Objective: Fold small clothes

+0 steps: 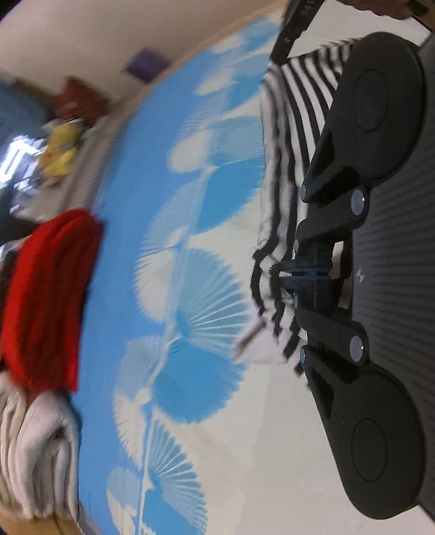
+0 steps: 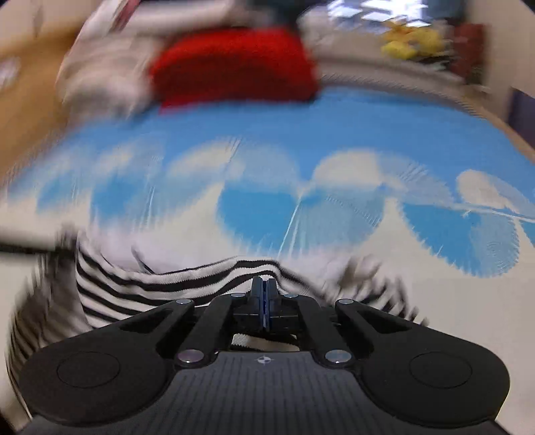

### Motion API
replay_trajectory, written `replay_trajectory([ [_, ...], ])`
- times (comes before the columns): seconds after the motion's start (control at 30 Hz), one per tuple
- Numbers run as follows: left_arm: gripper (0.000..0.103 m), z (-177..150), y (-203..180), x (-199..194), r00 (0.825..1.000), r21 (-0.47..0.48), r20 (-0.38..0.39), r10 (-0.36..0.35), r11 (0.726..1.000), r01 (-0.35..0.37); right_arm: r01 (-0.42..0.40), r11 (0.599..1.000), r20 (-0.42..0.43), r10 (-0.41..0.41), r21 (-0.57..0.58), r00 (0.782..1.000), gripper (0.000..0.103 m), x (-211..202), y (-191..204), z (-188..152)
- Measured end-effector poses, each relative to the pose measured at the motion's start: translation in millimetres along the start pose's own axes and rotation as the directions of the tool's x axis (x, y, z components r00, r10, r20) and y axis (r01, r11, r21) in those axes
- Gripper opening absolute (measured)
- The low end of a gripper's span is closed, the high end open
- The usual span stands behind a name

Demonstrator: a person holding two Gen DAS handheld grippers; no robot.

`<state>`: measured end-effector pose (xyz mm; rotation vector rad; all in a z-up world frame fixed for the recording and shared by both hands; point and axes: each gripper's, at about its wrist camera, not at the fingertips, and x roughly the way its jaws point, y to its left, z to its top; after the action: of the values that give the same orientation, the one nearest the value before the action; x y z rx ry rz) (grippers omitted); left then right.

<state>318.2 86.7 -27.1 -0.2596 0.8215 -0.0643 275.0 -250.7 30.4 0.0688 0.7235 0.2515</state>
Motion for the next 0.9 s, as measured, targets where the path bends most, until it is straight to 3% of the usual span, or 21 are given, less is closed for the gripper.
replay_trajectory([
  [0.1,0.001,12.0,-1.1,0.6,0.997,-0.015,0.080,0.017,1.000,-0.016,0.023,0.998,0.110,-0.029,0.058,0.994,0.000,-1.6,-9.6,14.5],
  [0.23,0.001,23.7,-1.0,15.6,0.991,-0.035,0.111,0.069,0.997,-0.066,0.032,0.998,0.118,-0.037,0.045,0.992,0.000,18.1,-3.9,20.3],
  [0.3,0.001,25.9,4.9,26.3,0.992,-0.064,0.089,0.088,0.995,-0.083,0.034,0.999,0.106,-0.037,0.032,0.994,0.000,29.0,0.3,20.6],
  [0.37,0.002,23.3,10.5,47.1,0.995,-0.077,-0.006,0.096,0.992,-0.096,0.040,0.999,0.092,-0.041,0.009,0.995,0.000,38.6,5.8,19.2],
  [0.4,0.004,19.8,11.8,59.2,0.994,-0.075,-0.070,0.088,0.993,-0.094,0.045,0.999,0.069,-0.044,-0.011,0.997,0.001,47.3,8.1,17.8],
  [0.47,0.022,9.0,12.8,78.6,0.976,-0.043,-0.207,0.064,0.996,-0.075,0.073,0.995,-0.035,-0.075,-0.069,0.997,0.004,70.0,12.8,8.6],
  [0.53,0.024,10.9,12.6,74.6,0.978,-0.010,-0.202,0.057,0.998,-0.061,0.078,0.990,-0.200,-0.101,-0.118,0.975,0.012,97.3,12.1,-6.4],
  [0.57,0.034,15.2,15.8,67.3,0.981,-0.024,-0.191,0.037,0.999,-0.042,0.069,0.990,-0.232,-0.097,-0.126,0.968,0.012,100.8,12.0,-10.2],
  [0.6,0.040,20.7,24.3,56.0,0.985,-0.070,-0.171,-0.002,0.998,-0.011,0.063,0.990,-0.224,-0.090,-0.128,0.970,0.016,97.5,11.1,-10.0],
  [0.63,0.049,25.4,34.3,44.7,0.989,-0.118,-0.143,-0.034,0.993,0.017,0.060,0.991,-0.207,-0.085,-0.122,0.975,0.028,91.2,9.5,-7.2],
  [0.77,0.050,37.3,72.2,7.3,0.996,-0.261,-0.017,-0.085,0.962,0.078,0.036,0.999,-0.023,-0.037,-0.020,0.999,0.046,39.6,-17.6,12.6],
  [0.83,0.050,36.8,87.2,5.1,0.997,-0.300,-0.034,-0.069,0.952,0.055,0.068,0.997,0.066,-0.069,0.022,0.995,0.053,18.1,-37.6,16.5],
  [0.9,0.050,33.8,88.0,12.6,0.995,-0.283,-0.090,-0.052,0.959,0.024,0.120,0.991,0.063,-0.123,0.062,0.990,0.055,11.0,-60.7,15.3],
])
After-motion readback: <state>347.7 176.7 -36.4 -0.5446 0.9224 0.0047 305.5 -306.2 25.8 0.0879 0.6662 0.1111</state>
